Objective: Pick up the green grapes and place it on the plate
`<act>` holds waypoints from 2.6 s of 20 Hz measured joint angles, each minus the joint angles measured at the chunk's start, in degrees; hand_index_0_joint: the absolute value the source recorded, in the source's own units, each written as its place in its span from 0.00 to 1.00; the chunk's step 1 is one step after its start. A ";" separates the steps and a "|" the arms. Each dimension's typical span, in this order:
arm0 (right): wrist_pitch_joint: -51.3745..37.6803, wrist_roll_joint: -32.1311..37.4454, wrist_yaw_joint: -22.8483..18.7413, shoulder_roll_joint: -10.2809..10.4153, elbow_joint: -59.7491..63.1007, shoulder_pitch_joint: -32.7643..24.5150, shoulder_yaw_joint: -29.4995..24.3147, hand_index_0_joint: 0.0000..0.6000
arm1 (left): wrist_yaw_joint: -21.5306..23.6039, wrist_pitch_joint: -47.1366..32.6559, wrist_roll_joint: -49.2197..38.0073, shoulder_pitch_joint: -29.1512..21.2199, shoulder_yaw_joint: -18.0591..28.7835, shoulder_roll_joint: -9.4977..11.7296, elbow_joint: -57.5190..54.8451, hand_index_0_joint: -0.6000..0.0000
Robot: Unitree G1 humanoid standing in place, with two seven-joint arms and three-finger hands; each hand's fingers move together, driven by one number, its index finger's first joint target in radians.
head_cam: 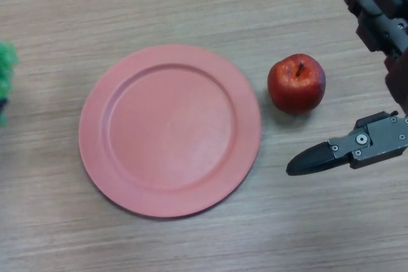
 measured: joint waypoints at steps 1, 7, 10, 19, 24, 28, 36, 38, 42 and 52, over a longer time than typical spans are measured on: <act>0.02 -0.02 -0.01 0.01 -0.01 -0.03 0.28 0.00 | -1.77 -0.07 0.00 0.58 0.97 -0.33 -3.73 0.00; 0.78 -0.03 0.00 0.04 -0.21 -0.69 0.44 0.00 | -17.58 5.04 -0.77 5.74 -4.23 -9.01 -28.14 0.00; 1.59 -0.09 0.01 0.04 -0.21 -1.82 0.45 0.00 | -24.41 7.67 1.35 6.50 -5.94 -11.04 -32.03 0.00; 1.84 -1.36 0.88 0.34 -0.20 -2.01 2.72 0.00 | -25.73 14.69 -1.03 5.91 -5.84 -12.12 -33.18 1.00; 1.85 -1.37 1.07 0.95 -0.19 -2.07 2.68 0.00 | -20.00 25.90 -38.23 2.49 3.73 -12.74 -39.07 1.00; 1.85 -1.37 1.07 0.96 0.33 -2.07 2.67 0.00 | -9.33 25.98 -52.19 5.83 9.57 -10.28 -34.19 1.00; 1.85 -1.42 0.78 1.80 2.03 -2.87 3.25 0.00 | -8.03 25.83 -52.81 7.31 9.44 -7.87 -29.26 1.00; 1.85 -1.88 0.73 2.02 2.23 -3.24 4.09 0.00 | -8.03 25.64 -52.81 7.28 9.44 -7.75 -29.26 1.00; 1.85 -2.92 0.73 2.16 3.23 -3.22 4.82 0.00 | -8.07 25.43 -52.81 7.15 9.45 -7.41 -29.50 1.00; 1.83 -2.46 0.72 2.49 3.87 -2.33 4.51 0.00 | -10.88 25.43 -51.54 6.13 7.64 -7.27 -35.95 1.00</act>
